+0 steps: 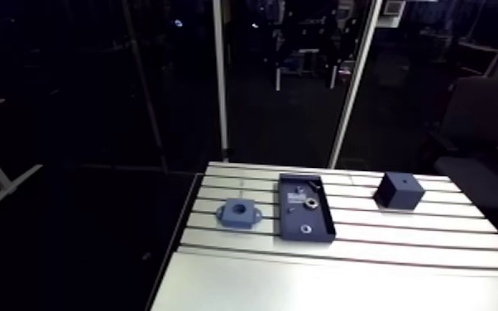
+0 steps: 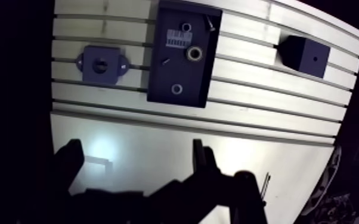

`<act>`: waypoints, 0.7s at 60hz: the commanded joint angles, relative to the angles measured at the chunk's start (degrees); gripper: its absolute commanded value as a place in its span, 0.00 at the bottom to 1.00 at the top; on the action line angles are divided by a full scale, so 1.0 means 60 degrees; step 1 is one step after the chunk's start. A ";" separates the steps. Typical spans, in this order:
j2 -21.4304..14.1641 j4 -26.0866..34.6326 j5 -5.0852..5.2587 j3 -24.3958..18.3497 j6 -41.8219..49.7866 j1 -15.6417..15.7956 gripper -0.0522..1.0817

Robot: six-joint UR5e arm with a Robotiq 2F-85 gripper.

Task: Pick up the bearing and press it into the housing until flush.

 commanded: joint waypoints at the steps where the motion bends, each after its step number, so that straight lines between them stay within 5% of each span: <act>1: 0.0269 -0.0219 -0.0070 -0.0017 -0.0097 -0.0014 0.05; 42: 0.1257 -0.1060 -0.0234 0.0135 -0.1026 -0.0227 0.05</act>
